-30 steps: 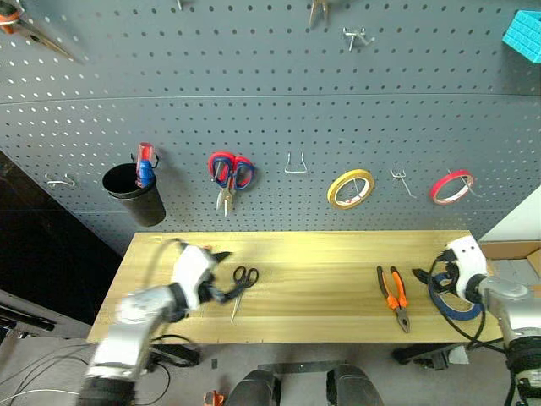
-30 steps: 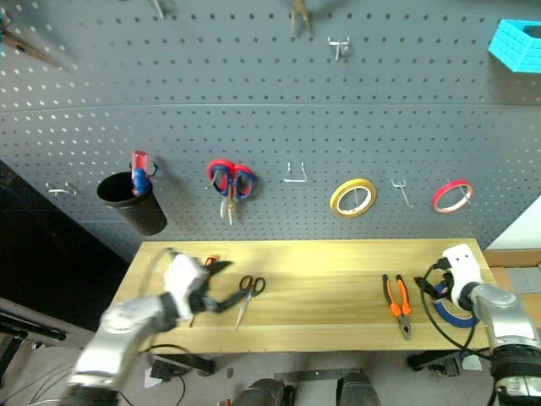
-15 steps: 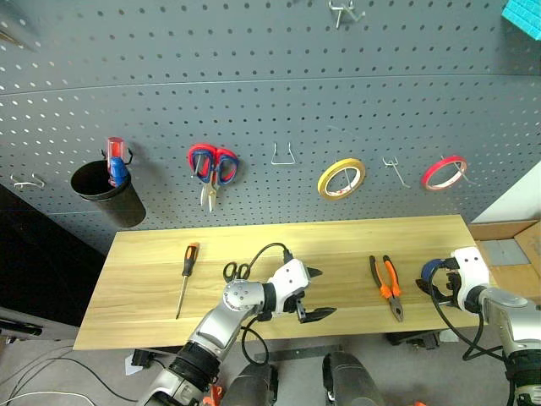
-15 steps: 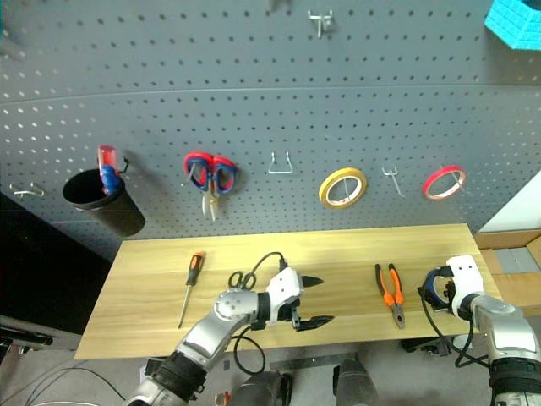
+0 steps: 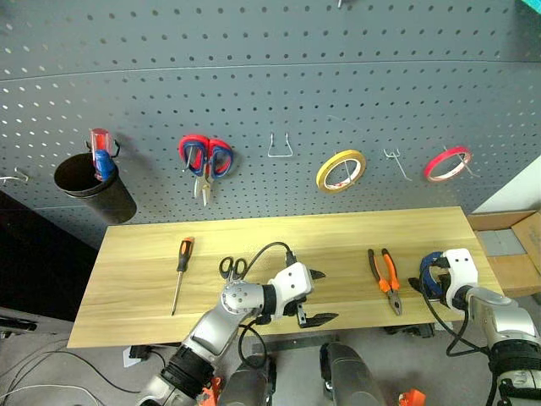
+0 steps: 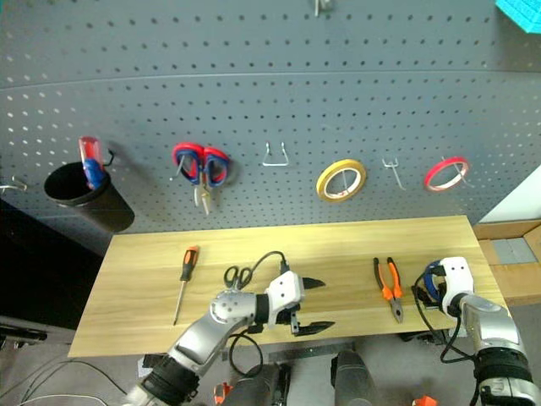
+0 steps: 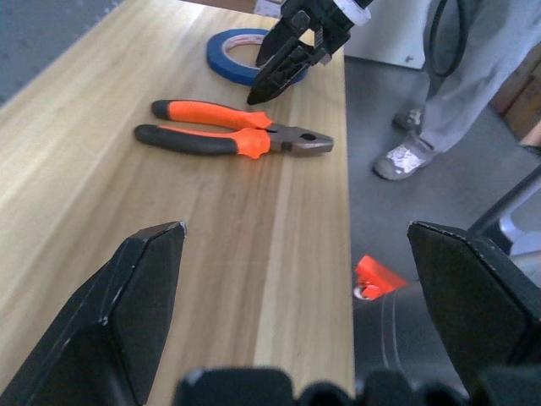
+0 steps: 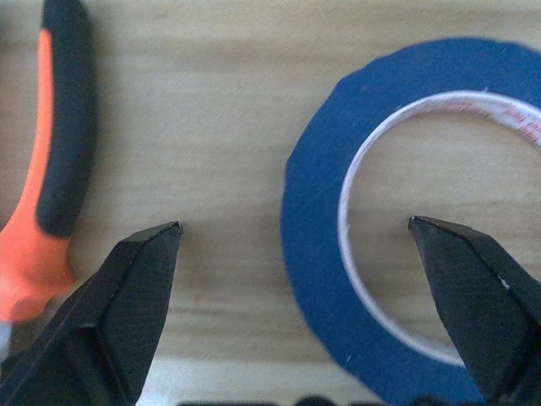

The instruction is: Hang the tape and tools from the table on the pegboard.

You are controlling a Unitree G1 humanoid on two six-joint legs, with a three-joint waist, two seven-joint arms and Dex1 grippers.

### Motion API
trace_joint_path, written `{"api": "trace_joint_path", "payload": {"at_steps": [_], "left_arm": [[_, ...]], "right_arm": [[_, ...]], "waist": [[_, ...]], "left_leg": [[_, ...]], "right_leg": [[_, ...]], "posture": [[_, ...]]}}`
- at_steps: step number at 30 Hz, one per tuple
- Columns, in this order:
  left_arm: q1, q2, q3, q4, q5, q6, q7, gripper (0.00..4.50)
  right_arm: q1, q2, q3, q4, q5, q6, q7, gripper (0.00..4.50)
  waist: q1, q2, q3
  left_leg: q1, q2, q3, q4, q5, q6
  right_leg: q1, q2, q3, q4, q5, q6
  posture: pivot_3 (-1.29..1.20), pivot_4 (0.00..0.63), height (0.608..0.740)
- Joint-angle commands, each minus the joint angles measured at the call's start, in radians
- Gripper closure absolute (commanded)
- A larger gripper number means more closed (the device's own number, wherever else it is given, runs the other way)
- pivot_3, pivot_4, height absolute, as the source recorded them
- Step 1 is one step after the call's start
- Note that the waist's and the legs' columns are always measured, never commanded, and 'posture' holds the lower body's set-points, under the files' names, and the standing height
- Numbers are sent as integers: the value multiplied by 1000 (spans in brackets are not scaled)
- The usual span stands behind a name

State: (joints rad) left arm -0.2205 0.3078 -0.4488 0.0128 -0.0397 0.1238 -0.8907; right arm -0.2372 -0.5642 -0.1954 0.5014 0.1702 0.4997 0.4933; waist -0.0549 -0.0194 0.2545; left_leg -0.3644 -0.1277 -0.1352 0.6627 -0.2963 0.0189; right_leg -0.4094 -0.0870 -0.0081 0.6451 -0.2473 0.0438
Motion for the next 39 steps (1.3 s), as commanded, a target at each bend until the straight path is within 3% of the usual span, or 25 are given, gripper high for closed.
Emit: {"api": "trace_joint_path", "payload": {"at_steps": [1, 4, 11, 13, 16, 20, 23, 26, 29, 34, 39], "left_arm": [[5, 9, 14, -70, -29, 18, -13, 0], [-7, 10, 23, -73, -35, 29, -13, 0], [-79, -13, 43, -22, -55, 19, -22, 0], [-99, -24, 58, -3, -71, 10, -22, 0], [-126, -63, 105, 41, -114, -19, -11, 0], [-148, -151, 220, 119, -183, -100, 58, 0], [-159, -151, 240, 149, -188, -134, 38, 0], [-173, -136, 261, 195, -166, -195, 50, 0], [-178, -130, 260, 204, -173, -217, 27, 0], [-193, -153, 294, 189, -190, -248, 67, 0], [-169, -152, 323, 85, -222, -244, 92, 0]], "right_arm": [[23, 19, -23, 21, 23, -1, 4, 404], [43, 22, -27, -19, 33, 8, 13, 1253], [120, -9, 4, -146, 4, 37, 25, 3730], [154, -24, 16, -223, -8, 44, 26, 4137], [209, -29, -14, -412, 12, 48, 10, 4137], [340, 48, -146, -795, 105, 58, -57, 4137], [442, 123, -189, -1062, 176, 32, -78, 4138], [455, 210, -148, -1311, 230, 80, -173, 4138], [390, 218, -121, -1359, 234, 112, -216, 4138], [143, 189, -20, -1384, 257, 191, -253, 4140], [25, 198, 40, -1289, 232, 194, -274, 4140]], "waist": [[1, -3, 3], [2, -4, 4], [3, -3, 5], [2, -3, 5], [-3, 0, 7], [-7, 5, 11], [-16, 5, 11], [-41, 5, 10], [-67, 5, 11], [-95, 5, 11], [-110, 5, 10]], "left_leg": [[0, 0, 0, 0, 0, 0], [0, 0, 0, 0, 0, 0], [0, 0, 0, 0, 0, 0], [0, 0, 0, -1, 0, 0], [-1, 0, 0, -1, 0, -1], [-2, 0, 1, 0, 0, -1], [-3, 2, 1, -1, 0, -1], [-3, 2, 1, 0, 0, -2], [-3, 1, 3, 1, 0, -1], [-3, 0, 5, 2, 0, 0], [-4, 3, 3, 1, 1, 0]], "right_leg": [[0, 0, 0, 0, 0, 0], [0, 0, 0, 0, 0, 0], [0, 0, 0, 0, 0, 0], [0, 0, 0, 0, 0, 0], [-1, 0, 0, 0, 0, 0], [-3, 0, 0, -1, 0, 2], [-3, 1, -1, 0, 0, 4], [-4, 1, -1, 0, 0, 4], [-4, 1, 1, -1, 2, 7], [-4, 0, 2, -1, 4, 9], [-5, 2, 0, 0, 4, 8]], "posture": [[-124, 313, 740], [-127, 309, 740], [-168, 291, 740], [-197, 284, 740], [-244, 290, 740], [-294, 287, 740], [-377, 279, 740], [-417, 271, 740], [-452, 264, 740], [-446, 250, 740], [-386, 236, 740]]}}
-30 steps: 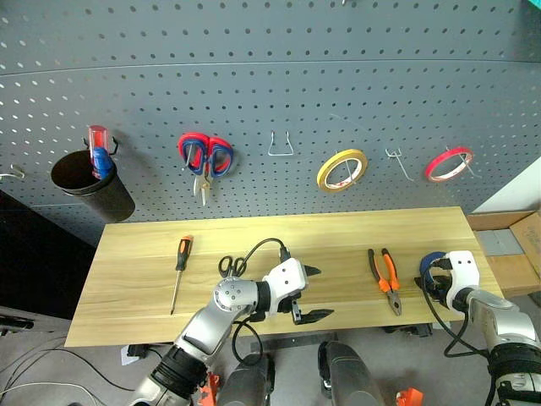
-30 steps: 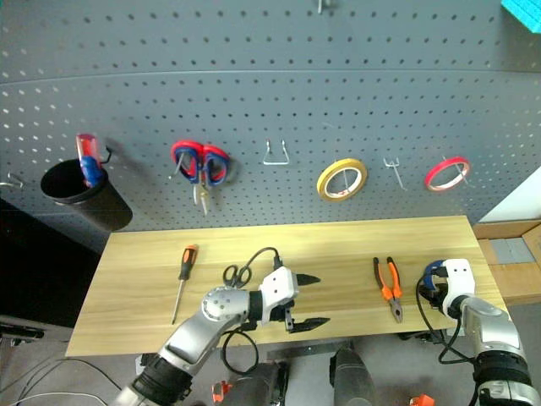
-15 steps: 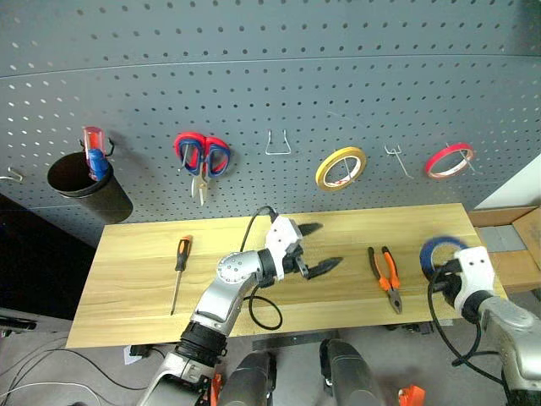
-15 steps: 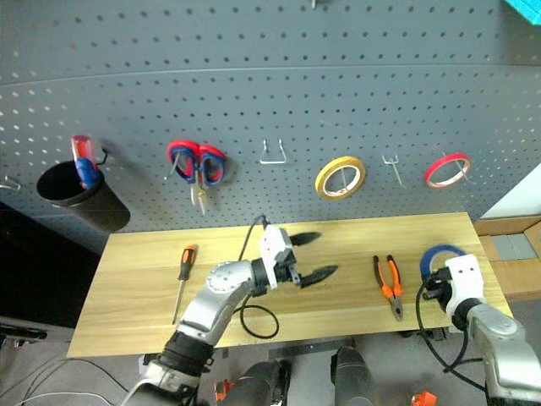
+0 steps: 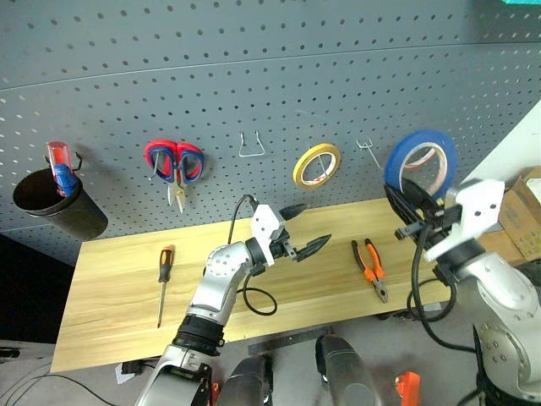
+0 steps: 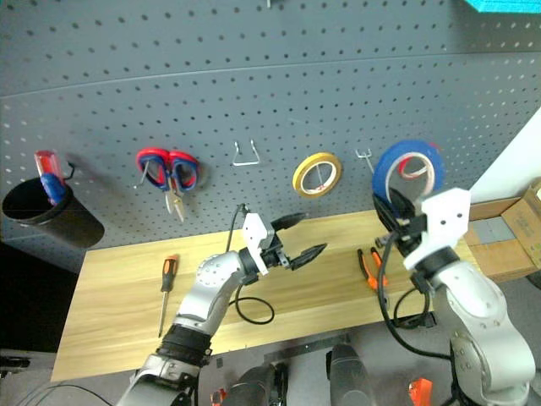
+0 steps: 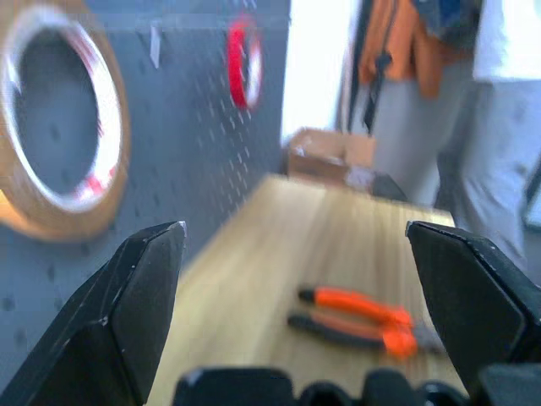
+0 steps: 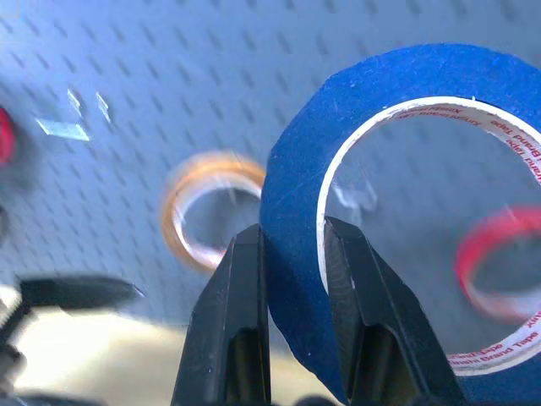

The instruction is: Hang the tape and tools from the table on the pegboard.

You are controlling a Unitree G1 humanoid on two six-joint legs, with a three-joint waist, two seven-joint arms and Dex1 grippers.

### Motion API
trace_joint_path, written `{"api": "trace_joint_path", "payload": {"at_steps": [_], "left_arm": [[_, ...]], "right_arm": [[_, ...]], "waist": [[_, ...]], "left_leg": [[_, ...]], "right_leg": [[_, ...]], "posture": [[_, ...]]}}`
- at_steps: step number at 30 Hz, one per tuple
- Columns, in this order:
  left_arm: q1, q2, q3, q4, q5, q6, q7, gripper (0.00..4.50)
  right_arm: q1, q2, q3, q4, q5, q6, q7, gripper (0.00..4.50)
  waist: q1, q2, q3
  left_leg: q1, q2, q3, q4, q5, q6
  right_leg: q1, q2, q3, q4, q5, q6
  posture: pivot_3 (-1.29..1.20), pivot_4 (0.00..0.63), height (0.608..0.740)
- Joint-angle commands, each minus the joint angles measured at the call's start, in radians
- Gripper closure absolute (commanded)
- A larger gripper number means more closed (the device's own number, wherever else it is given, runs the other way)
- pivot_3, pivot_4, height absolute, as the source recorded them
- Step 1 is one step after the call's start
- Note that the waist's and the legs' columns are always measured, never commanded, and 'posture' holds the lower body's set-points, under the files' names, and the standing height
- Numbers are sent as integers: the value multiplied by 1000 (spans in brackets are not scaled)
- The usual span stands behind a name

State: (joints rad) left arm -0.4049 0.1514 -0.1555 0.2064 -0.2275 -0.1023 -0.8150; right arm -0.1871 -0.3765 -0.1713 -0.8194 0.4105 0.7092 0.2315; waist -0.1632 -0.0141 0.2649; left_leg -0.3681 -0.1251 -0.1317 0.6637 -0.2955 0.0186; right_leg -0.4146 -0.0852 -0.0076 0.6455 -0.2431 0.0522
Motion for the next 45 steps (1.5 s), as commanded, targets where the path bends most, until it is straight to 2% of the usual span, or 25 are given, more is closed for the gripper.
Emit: {"api": "trace_joint_path", "payload": {"at_steps": [1, 6, 11, 16, 22, 25, 29, 31, 33, 37, 41, 45], "left_arm": [[26, 7, 37, -140, -41, -18, 24, 0], [69, 30, 66, -279, -64, 34, 70, 0], [72, 62, 88, -362, -96, 115, 98, 0], [70, 101, 103, -400, -116, 154, 96, 0], [82, 119, 115, -411, -110, 157, 112, 0], [95, 131, 113, -436, -108, 176, 118, 0], [113, 147, 105, -455, -97, 186, 117, 0], [120, 153, 102, -455, -94, 185, 117, 0], [122, 166, 94, -448, -86, 186, 106, 0], [117, 176, 86, -397, -68, 161, 95, 0], [114, 180, 71, -347, -48, 125, 78, 0], [160, 244, 21, -302, 25, 79, 15, 0]], "right_arm": [[-28, 12, 26, 55, -10, -27, -3, 4140], [-44, 8, 45, 167, -15, -84, 38, 4140], [-72, 10, 47, 266, -20, -142, 67, 4141], [-117, 12, 76, 370, -36, -204, 118, 4141], [-219, 35, 104, 606, -82, -330, 173, 4141], [-276, 46, 104, 722, -115, -373, 161, 4141], [-296, 56, 100, 770, -125, -388, 159, 4141], [-298, 69, 83, 779, -120, -401, 140, 3413], [-295, 70, 79, 773, -121, -400, 135, 2909], [-273, 60, 86, 726, -117, -366, 137, 1491], [-174, 32, 71, 567, -66, -214, 126, 93], [58, -104, 79, 386, 59, 34, 243, 18]], "waist": [[-1, 0, 0], [-1, 1, -1], [9, 2, -2], [17, 3, -2], [29, 3, -2], [35, 3, -2], [43, 3, -3], [45, 3, -3], [49, 3, -3], [55, 3, -3], [57, 3, -3], [70, 3, -3]], "left_leg": [[-1, 0, 0, 0, 0, 0], [-12, -1, 2, 3, 0, 0], [-12, -2, 1, 6, 0, 0], [-12, -1, 1, 10, 0, 0], [-12, -2, 1, 14, 0, 0], [-13, -2, 1, 14, 0, 0], [-13, -1, 2, 14, 0, 0], [-13, -1, 2, 14, 0, 0], [-13, -1, 2, 14, 0, 0], [-13, -2, 2, 15, 0, 0], [-13, -1, 2, 16, 0, 0], [-14, -1, 1, 15, 0, 0]], "right_leg": [[-1, 0, 0, 0, 0, 0], [-11, -1, 1, 0, 0, -1], [-11, -1, 1, 2, 1, -1], [-11, 0, 1, 5, 1, -2], [-10, 0, 1, 6, 4, -4], [-11, 0, 1, 7, 4, -4], [-11, 0, 1, 7, 4, -4], [-12, 0, 1, 6, 4, -4], [-12, 0, 1, 7, 4, -4], [-12, 0, 1, 9, 4, -4], [-12, 0, 1, 11, 4, -4], [-13, 0, 1, 10, 4, -4]], "posture": [[-376, 235, 740], [-356, 230, 740], [-302, 215, 740], [-274, 207, 740], [-230, 203, 740], [-218, 203, 740], [-207, 202, 740], [-207, 204, 740], [-213, 205, 740], [-223, 213, 740], [-239, 233, 740], [-239, 234, 740]]}}
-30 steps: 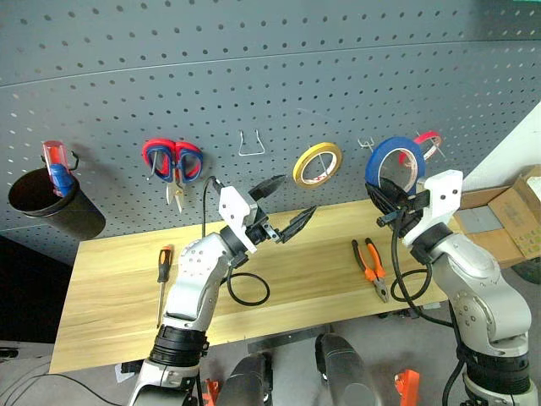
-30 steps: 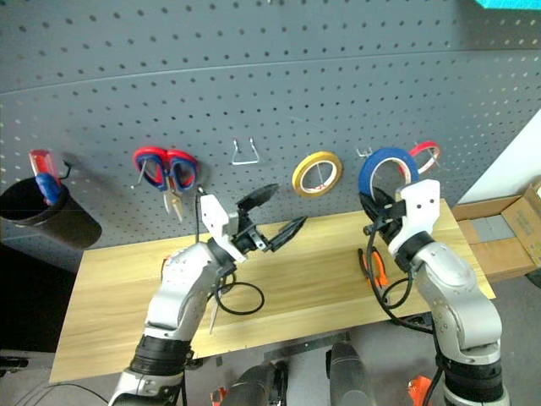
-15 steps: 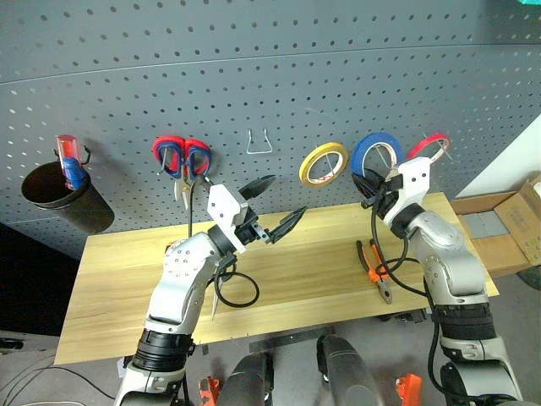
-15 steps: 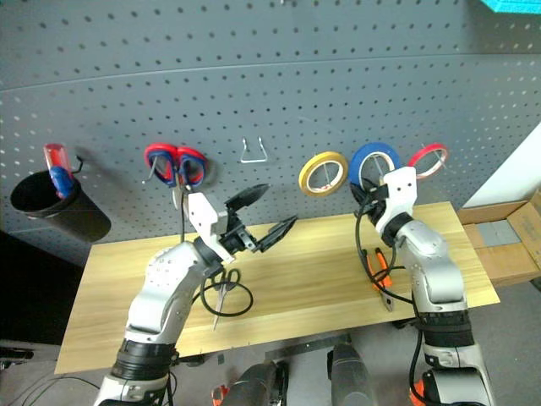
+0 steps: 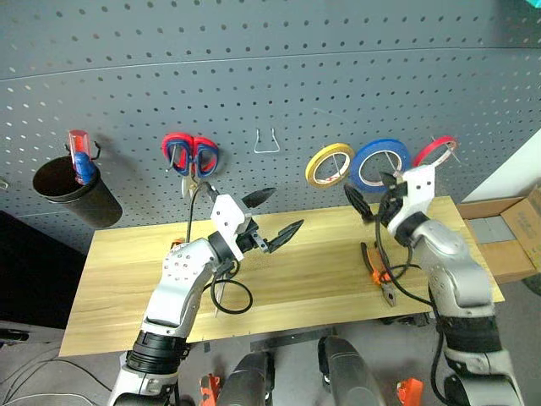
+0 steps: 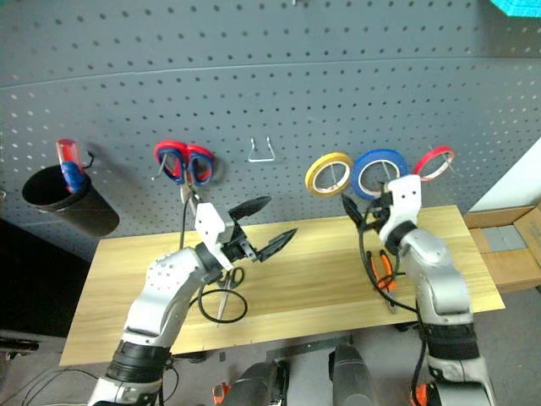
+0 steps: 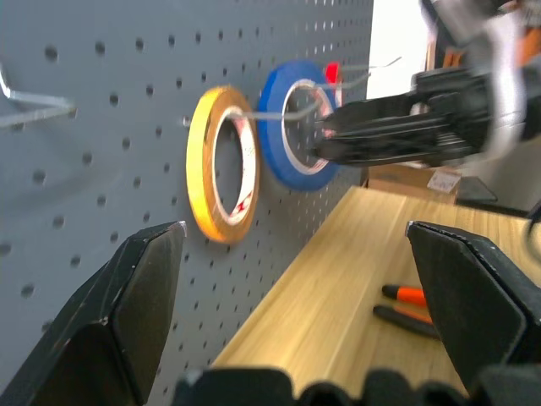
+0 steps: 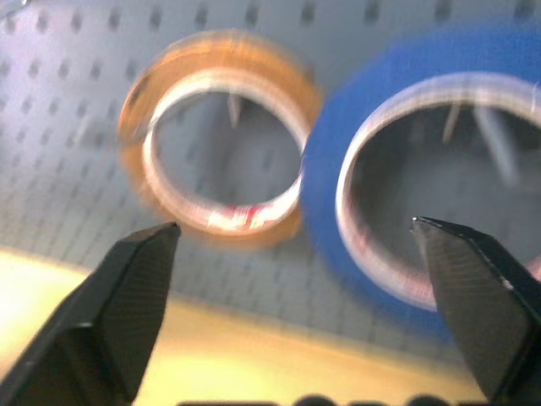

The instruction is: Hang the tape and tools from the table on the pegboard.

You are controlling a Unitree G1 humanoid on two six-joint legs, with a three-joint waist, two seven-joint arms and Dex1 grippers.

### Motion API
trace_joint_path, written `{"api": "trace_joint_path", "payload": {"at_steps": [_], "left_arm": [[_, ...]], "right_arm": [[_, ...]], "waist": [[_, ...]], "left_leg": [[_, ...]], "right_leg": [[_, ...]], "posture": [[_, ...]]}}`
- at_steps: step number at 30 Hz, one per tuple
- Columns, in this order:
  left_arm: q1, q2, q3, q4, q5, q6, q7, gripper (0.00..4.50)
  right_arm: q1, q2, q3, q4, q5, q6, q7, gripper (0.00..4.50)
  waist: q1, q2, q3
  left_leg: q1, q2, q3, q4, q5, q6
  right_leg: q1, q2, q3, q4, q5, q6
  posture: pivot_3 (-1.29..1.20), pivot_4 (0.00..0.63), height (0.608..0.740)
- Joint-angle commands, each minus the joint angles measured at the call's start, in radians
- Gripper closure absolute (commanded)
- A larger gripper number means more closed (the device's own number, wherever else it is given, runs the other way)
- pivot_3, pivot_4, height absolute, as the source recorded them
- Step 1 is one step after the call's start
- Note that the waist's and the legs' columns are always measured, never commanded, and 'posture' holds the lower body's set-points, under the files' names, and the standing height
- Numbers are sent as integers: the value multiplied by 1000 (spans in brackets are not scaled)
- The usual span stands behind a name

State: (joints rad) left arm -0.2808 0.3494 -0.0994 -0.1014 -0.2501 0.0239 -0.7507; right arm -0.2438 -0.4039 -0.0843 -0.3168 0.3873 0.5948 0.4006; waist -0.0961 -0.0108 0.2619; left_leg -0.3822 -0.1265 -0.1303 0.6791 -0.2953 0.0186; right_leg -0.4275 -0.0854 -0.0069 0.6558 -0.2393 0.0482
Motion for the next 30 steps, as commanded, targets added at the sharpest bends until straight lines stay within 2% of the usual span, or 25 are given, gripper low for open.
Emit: {"api": "trace_joint_path", "payload": {"at_steps": [1, 4, 7, 16, 30], "left_arm": [[52, 66, -48, 10, 53, -52, -73, 0], [85, 93, -60, 5, 48, -41, -96, 0], [109, 106, -57, -12, 40, -29, -110, 0], [140, 110, -49, -59, 34, 4, -108, 0], [163, 125, -28, -131, 22, 60, -91, 0]], "right_arm": [[164, -125, 14, -118, 74, 200, 90, 18], [208, -164, 43, -42, 24, 236, 63, 18], [128, -114, 8, 76, 0, 320, -40, 18], [-40, -68, 35, 293, -69, 423, -110, 18], [-127, -44, 109, 572, -175, 311, -69, 18]], "waist": [[7, 0, 0], [6, 1, 0], [3, 1, 0], [11, 1, -1], [14, 0, -2]], "left_leg": [[0, 0, 0, 0, 0, 0], [0, 0, 1, 0, 0, 0], [2, 0, 3, 0, 0, 1], [1, 1, 2, -1, 11, 2], [0, 1, 2, -2, 13, -1]], "right_leg": [[0, 0, 0, -1, 0, 0], [1, 0, 1, -2, 0, 0], [1, 0, 2, -2, 5, -4], [2, 0, 0, -4, 15, -2], [2, 0, -1, -8, 17, -1]], "posture": [[-239, 234, 740], [-235, 236, 740], [-231, 230, 740], [-207, 220, 740], [-165, 218, 740]]}}
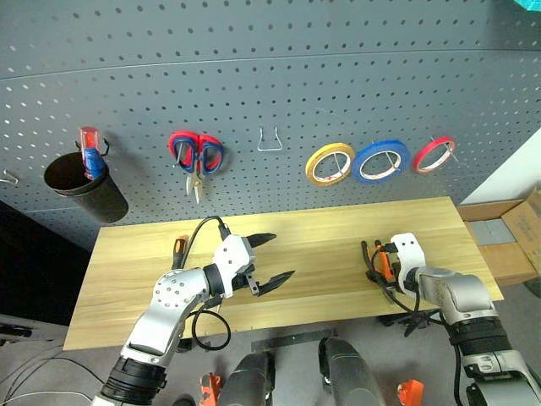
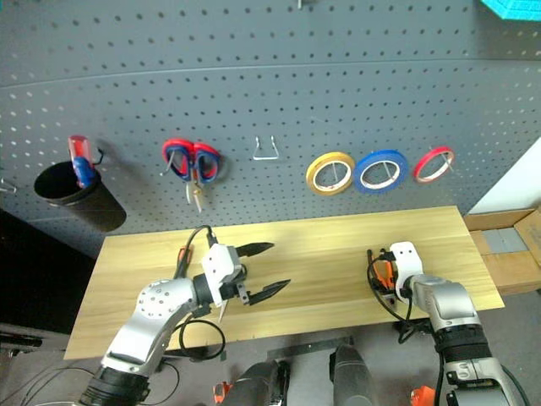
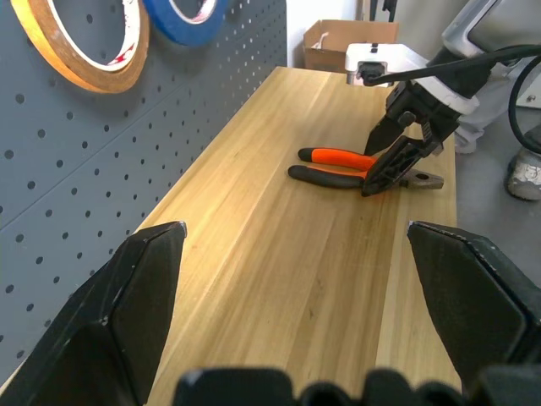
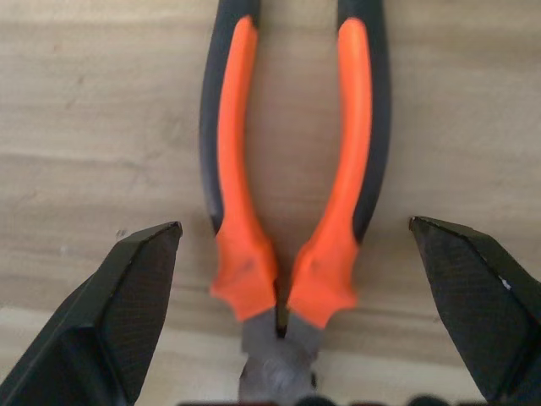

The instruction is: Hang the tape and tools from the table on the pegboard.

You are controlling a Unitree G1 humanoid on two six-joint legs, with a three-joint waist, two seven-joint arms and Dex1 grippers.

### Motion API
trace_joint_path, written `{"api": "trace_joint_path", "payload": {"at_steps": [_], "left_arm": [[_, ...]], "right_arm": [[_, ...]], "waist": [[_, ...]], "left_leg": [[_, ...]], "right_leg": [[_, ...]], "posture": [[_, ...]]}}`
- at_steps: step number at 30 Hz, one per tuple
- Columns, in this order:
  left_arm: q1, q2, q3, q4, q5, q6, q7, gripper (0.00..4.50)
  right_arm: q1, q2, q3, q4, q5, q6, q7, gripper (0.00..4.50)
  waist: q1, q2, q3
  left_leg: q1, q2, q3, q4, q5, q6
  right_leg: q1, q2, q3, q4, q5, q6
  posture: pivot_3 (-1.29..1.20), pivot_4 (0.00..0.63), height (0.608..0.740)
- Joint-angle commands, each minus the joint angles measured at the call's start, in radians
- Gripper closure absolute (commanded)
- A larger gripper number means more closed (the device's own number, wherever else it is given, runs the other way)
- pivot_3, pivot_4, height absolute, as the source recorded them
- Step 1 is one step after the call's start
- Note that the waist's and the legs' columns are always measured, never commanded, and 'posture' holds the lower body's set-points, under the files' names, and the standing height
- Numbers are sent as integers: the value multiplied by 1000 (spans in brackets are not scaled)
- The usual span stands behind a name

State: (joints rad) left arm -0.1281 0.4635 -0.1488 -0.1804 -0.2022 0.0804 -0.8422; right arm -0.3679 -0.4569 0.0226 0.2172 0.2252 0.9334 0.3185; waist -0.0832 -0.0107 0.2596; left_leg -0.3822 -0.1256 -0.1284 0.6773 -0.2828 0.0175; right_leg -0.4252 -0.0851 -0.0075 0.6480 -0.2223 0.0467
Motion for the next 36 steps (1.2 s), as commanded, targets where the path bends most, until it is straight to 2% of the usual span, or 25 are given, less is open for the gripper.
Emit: {"api": "trace_joint_path", "payload": {"at_steps": [1, 4, 9, 10, 13, 16, 19, 23, 29, 36], "left_arm": [[12, 13, 24, -57, -27, 8, 2, 0], [15, 26, 38, -63, -28, 15, 9, 0], [-20, 40, 80, -16, -32, 6, 16, 0], [-34, 43, 93, 1, -35, 1, 16, 0], [-69, 46, 145, 15, -81, 11, 12, 0], [-92, 37, 212, -14, -150, 57, 39, 0], [-76, 42, 265, -71, -185, 84, 75, 0], [-41, 31, 293, -134, -187, 85, 127, 0], [14, -51, 321, -218, -146, -1, 259, 0], [51, -113, 326, -264, -108, -45, 366, 0]], "right_arm": [[-8, 14, 3, 54, -18, -41, 19, 18], [-1, 13, 10, 43, -22, -18, 34, 608], [30, -16, 26, -47, -17, 46, 68, 2270], [39, -33, 41, -79, -16, 49, 91, 2441], [92, -109, 71, -300, 39, -42, 247, 2455], [118, -144, 4, -548, 197, -82, 410, 2456], [41, -100, -91, -703, 397, -100, 492, 2456], [-145, 1, -123, -707, 518, -138, 474, 2456], [-402, 125, 10, -566, 383, -279, 425, 2457], [-565, 283, 71, -287, 113, -627, 279, 2459]], "waist": [[1, 0, -1], [1, -1, -2], [3, -1, -2], [3, -1, -2], [4, -1, -2], [0, 0, -1], [-6, 0, -1], [7, -2, -3], [33, -4, -5], [56, -7, -9]], "left_leg": [[0, 0, 0, 0, 0, 0], [1, 0, 0, 0, 0, 0], [1, 0, -1, 0, 0, 0], [0, 0, -1, 0, 0, 0], [0, 0, -1, 0, 0, 0], [-3, 0, -1, 0, 0, 0], [-3, 1, 1, 0, 0, 0], [-2, 4, -1, 0, 0, -1], [-3, 5, 0, 0, 1, -2], [-12, 4, 2, 1, 2, -4]], "right_leg": [[0, 0, 0, 0, 0, 0], [0, 0, 0, 0, 1, -1], [0, 0, 0, 0, 1, -1], [0, 0, 0, 0, 1, -1], [0, 0, -1, 0, 1, -1], [-3, 0, -1, -1, 1, 0], [-4, 2, -1, -1, 2, 1], [-2, 4, -1, -2, 3, 2], [-4, 4, -1, -2, 4, -1], [-15, 5, -1, 1, 6, -3]], "posture": [[-165, 218, 740], [-152, 217, 740], [-156, 223, 740], [-155, 221, 740], [-157, 217, 740], [-151, 211, 740], [-137, 210, 740], [-110, 203, 740], [-69, 192, 740], [-27, 180, 740]]}}
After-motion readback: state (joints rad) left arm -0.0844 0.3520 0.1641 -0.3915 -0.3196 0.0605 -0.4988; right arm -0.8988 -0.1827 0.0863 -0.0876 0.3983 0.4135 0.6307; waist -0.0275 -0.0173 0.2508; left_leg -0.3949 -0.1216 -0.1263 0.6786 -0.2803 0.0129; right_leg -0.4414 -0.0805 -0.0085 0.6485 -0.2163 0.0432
